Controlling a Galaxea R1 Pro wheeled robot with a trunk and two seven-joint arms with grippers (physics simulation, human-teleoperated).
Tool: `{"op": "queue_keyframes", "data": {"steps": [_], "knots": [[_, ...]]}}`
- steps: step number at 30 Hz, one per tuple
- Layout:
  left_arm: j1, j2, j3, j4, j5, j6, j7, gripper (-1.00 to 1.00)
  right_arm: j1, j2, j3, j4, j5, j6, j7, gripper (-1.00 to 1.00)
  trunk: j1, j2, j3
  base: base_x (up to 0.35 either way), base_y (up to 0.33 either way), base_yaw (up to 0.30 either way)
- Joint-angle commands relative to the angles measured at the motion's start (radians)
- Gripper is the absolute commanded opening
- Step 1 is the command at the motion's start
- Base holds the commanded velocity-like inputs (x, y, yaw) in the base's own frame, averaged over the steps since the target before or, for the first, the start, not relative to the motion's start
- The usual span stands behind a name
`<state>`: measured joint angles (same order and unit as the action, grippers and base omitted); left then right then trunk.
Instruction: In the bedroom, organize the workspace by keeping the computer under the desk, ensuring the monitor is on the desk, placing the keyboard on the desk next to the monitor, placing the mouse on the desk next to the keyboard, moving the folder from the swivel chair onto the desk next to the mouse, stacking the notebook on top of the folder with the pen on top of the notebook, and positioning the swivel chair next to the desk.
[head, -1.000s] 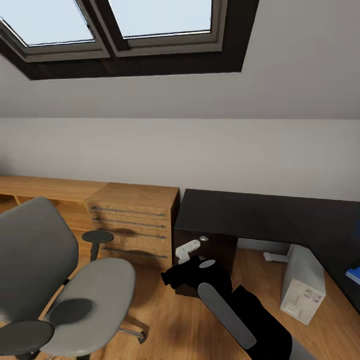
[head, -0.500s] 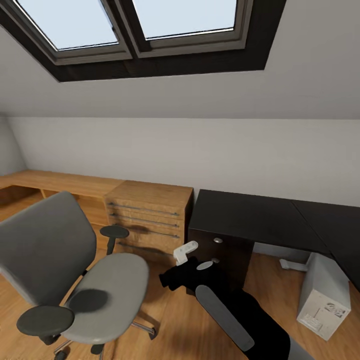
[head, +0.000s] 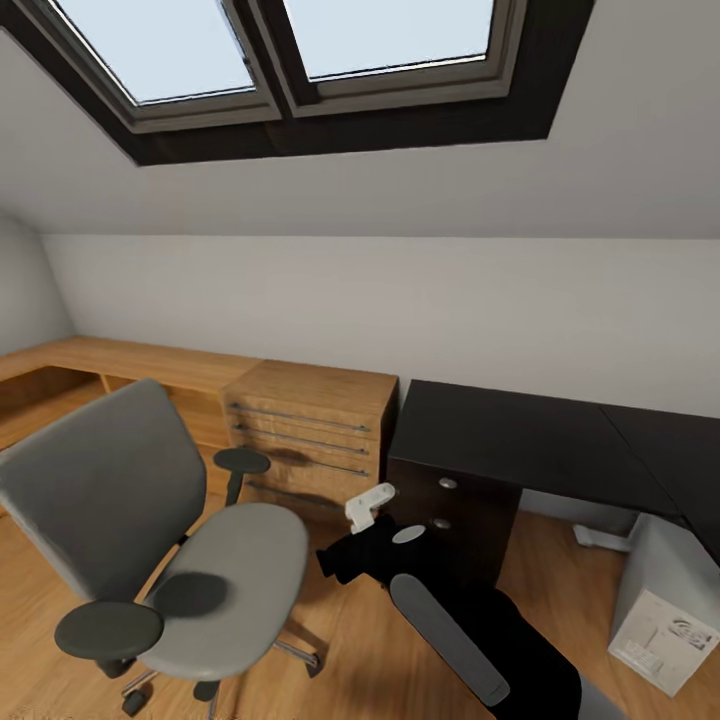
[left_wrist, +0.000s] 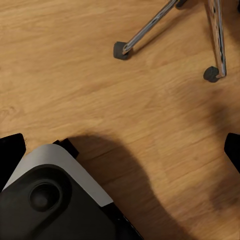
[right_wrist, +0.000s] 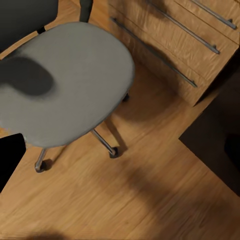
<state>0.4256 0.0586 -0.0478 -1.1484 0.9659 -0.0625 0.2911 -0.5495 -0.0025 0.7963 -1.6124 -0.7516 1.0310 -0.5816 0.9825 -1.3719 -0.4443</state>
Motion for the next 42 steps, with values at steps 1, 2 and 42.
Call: {"op": "queue_keyframes", "data": {"steps": [1, 2, 42], "knots": [[0.000, 0.001, -0.004, -0.001, 0.010, -0.007, 0.006, 1.00, -0.001, 0.000, 0.002, -0.001, -0.010, 0.003, -0.010, 1.00, 0.000, -0.001, -0.001, 0.000, 0.000, 0.249], [0.000, 0.001, -0.004, -0.001, 0.010, -0.007, 0.007, 1.00, -0.001, 0.000, 0.003, -0.001, -0.010, 0.003, -0.010, 1.00, 0.000, -0.001, -0.001, 0.000, 0.000, 0.255], [0.001, 0.003, -0.004, -0.001, 0.007, -0.005, 0.005, 1.00, -0.001, 0.010, 0.081, -0.001, -0.011, 0.006, -0.009, 1.00, 0.000, -0.001, -0.006, 0.000, 0.000, 0.268]]}}
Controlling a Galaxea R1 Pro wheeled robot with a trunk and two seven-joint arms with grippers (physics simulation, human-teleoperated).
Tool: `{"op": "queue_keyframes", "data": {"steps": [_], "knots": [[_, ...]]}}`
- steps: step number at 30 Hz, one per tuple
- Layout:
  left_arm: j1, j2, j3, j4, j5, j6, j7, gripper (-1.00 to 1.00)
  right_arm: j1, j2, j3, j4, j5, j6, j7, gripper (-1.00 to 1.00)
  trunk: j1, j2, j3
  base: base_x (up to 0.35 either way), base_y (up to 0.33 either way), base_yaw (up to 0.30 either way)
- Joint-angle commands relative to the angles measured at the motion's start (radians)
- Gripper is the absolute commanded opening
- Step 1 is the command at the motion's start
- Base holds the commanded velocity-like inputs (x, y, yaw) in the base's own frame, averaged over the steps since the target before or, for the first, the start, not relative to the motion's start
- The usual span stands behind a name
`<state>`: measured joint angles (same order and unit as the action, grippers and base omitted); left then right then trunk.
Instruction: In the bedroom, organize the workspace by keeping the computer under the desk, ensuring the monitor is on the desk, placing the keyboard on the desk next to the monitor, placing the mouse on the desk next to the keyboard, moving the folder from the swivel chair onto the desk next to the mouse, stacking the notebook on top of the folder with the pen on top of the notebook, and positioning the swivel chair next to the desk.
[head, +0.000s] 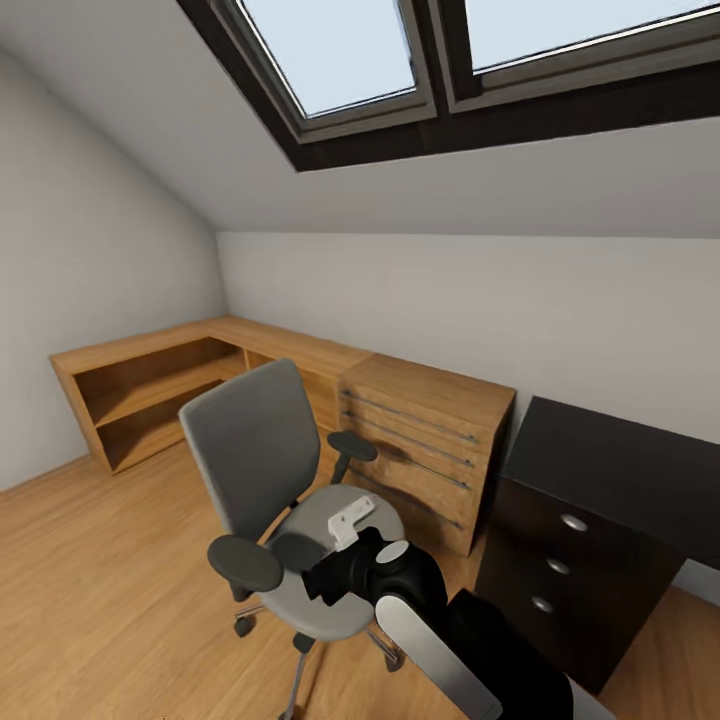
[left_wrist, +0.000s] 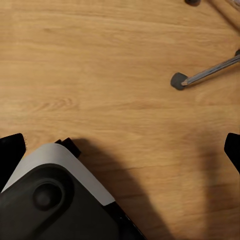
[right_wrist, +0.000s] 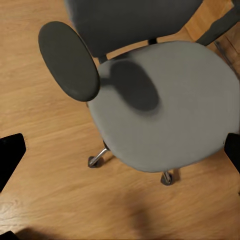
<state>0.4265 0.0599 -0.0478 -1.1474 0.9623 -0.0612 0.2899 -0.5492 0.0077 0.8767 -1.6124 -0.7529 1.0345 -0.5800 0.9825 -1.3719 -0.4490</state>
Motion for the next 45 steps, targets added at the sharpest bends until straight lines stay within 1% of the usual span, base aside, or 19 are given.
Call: {"op": "queue_keyframes", "data": {"steps": [1, 24, 31, 34, 36, 40, 45], "knots": [[0.000, 0.001, -0.004, -0.002, 0.010, -0.007, 0.006, 1.00, -0.001, 0.000, 0.001, -0.001, -0.009, 0.002, -0.011, 1.00, 0.000, -0.001, -0.002, 0.000, 0.000, 0.184], [0.000, 0.001, -0.005, -0.002, 0.008, -0.007, 0.006, 1.00, -0.001, -0.001, 0.001, 0.000, -0.009, -0.001, -0.009, 1.00, 0.000, -0.001, -0.026, 0.000, 0.000, 0.193], [0.000, 0.000, -0.005, -0.002, 0.010, -0.008, 0.007, 1.00, -0.001, 0.002, 0.004, -0.001, -0.010, 0.002, -0.013, 1.00, 0.000, -0.001, -0.023, 0.000, 0.000, 0.240], [0.000, 0.000, -0.005, -0.002, 0.011, -0.008, 0.007, 1.00, -0.001, 0.003, 0.016, 0.000, -0.010, 0.001, -0.013, 1.00, 0.000, -0.001, -0.023, 0.016, 0.008, 0.270], [0.000, 0.001, -0.004, -0.002, 0.011, -0.008, 0.006, 1.00, -0.001, 0.002, 0.026, 0.000, -0.010, 0.001, -0.013, 1.00, 0.000, -0.001, -0.023, 0.107, 0.066, 0.273], [0.000, 0.001, -0.004, -0.002, 0.012, -0.008, 0.006, 1.00, -0.001, 0.002, 0.035, 0.000, -0.010, 0.002, -0.013, 1.00, 0.000, -0.001, -0.023, 0.199, 0.125, 0.276], [0.000, 0.001, -0.004, -0.002, 0.012, -0.008, 0.006, 1.00, -0.001, 0.001, 0.036, 0.000, -0.010, 0.002, -0.012, 1.00, 0.000, -0.001, -0.023, 0.271, 0.138, 0.277]]}}
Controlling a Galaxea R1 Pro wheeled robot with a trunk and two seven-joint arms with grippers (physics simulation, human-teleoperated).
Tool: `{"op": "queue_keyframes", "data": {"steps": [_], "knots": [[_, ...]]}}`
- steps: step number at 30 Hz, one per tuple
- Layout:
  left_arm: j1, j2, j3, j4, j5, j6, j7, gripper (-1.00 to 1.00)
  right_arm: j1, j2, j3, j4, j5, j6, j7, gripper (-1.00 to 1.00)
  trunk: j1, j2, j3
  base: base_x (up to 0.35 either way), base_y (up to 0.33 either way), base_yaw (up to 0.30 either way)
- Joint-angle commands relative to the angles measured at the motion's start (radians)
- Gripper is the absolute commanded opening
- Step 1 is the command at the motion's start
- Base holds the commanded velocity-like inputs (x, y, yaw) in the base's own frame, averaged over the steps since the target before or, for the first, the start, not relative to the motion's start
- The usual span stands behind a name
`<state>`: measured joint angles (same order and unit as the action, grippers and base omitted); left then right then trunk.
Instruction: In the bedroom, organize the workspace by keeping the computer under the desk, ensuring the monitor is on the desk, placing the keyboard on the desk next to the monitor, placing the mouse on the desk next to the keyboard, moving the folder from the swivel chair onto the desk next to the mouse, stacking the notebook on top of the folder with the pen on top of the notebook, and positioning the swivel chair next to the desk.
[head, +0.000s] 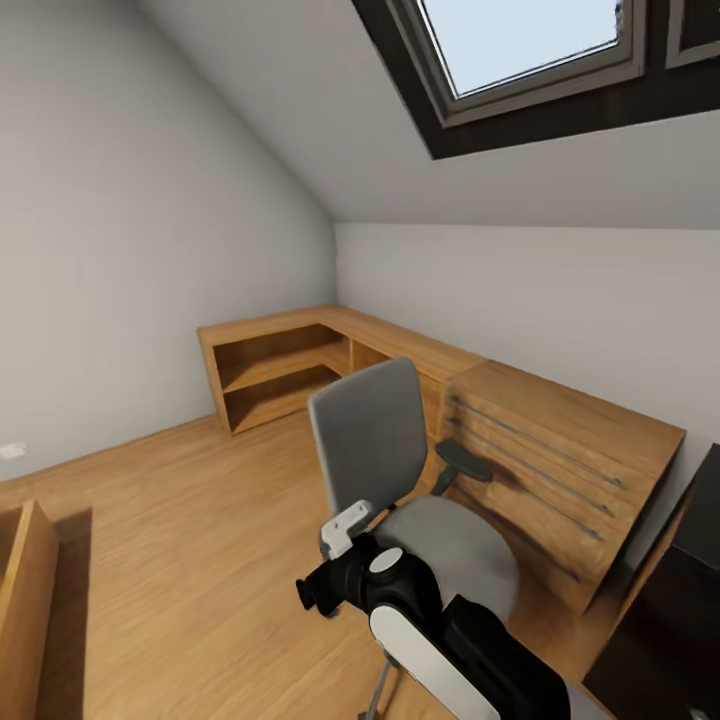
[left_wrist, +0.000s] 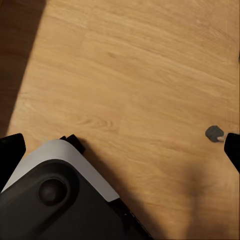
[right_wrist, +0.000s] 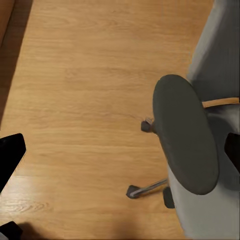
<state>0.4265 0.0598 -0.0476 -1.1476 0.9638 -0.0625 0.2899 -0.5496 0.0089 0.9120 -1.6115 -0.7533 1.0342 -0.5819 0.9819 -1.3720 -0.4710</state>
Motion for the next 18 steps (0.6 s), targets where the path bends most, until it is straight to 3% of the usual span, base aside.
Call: {"op": "queue_keyframes", "data": {"steps": [1, 18], "knots": [[0.000, 0.002, -0.005, -0.001, 0.010, -0.007, 0.006, 1.00, -0.001, 0.000, 0.001, -0.001, -0.009, 0.003, -0.010, 1.00, 0.001, -0.001, -0.001, 0.298, 0.125, 0.277], [0.000, 0.001, -0.005, -0.001, 0.008, -0.007, 0.005, 1.00, -0.001, -0.008, -0.001, -0.002, -0.009, 0.003, -0.007, 1.00, 0.001, -0.001, -0.001, 0.326, 0.049, 0.277]]}}
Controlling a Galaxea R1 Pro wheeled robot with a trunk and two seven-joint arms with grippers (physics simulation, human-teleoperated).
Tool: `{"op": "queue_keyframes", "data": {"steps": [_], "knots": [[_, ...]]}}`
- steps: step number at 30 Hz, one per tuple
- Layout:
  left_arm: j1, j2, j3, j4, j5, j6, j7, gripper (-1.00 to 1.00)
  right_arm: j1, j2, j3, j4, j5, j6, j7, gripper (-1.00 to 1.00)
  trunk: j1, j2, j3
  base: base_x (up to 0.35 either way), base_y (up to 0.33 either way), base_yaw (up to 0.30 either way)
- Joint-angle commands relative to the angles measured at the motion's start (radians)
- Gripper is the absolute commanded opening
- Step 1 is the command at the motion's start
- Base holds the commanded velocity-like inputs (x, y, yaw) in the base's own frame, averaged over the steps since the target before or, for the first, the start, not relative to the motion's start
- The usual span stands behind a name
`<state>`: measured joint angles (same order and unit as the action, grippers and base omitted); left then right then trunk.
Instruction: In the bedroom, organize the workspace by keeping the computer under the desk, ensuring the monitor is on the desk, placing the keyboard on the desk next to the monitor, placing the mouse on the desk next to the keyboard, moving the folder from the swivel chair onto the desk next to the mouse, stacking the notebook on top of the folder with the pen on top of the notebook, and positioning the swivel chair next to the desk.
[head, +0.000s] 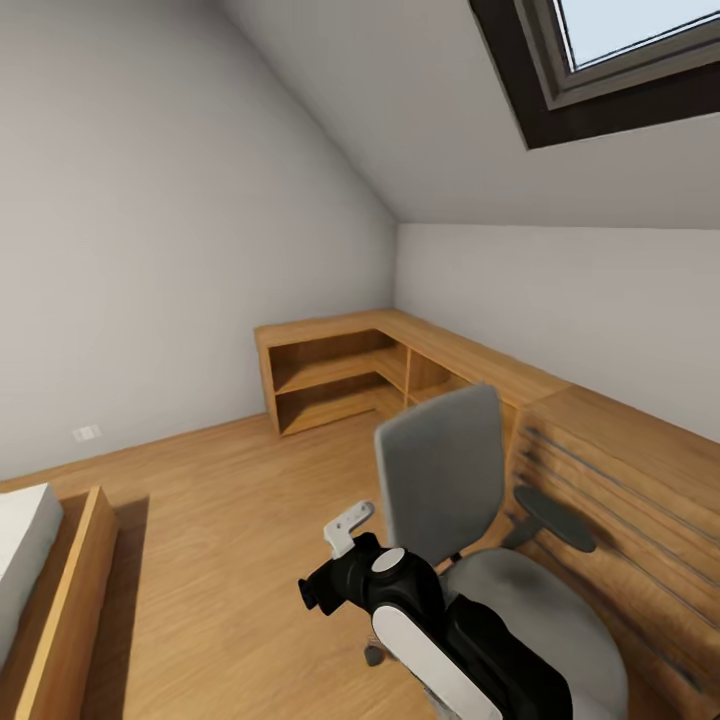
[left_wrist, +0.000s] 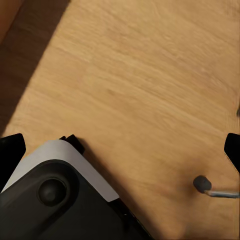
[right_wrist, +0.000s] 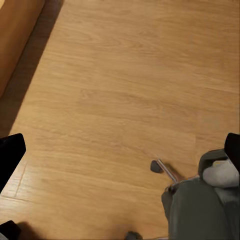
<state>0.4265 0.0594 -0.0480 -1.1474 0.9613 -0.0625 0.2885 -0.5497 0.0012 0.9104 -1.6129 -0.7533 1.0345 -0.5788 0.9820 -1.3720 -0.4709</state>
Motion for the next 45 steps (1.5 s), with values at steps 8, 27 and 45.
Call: {"op": "queue_keyframes", "data": {"steps": [8, 27, 45], "knots": [[0.000, 0.002, -0.003, -0.002, 0.013, -0.003, 0.005, 1.00, -0.001, 0.003, 0.000, -0.001, -0.010, 0.003, -0.010, 1.00, 0.001, -0.001, -0.001, 0.062, 0.001, 0.277], [0.000, 0.002, -0.001, 0.000, 0.014, -0.002, 0.006, 1.00, -0.001, 0.003, -0.003, 0.000, -0.012, 0.003, -0.009, 1.00, 0.001, -0.001, -0.001, -0.081, 0.094, 0.277], [0.000, 0.002, -0.001, -0.001, 0.013, -0.003, 0.006, 1.00, -0.001, 0.003, 0.001, 0.001, -0.010, 0.003, -0.009, 1.00, 0.001, -0.001, -0.001, -0.004, 0.004, 0.277]]}}
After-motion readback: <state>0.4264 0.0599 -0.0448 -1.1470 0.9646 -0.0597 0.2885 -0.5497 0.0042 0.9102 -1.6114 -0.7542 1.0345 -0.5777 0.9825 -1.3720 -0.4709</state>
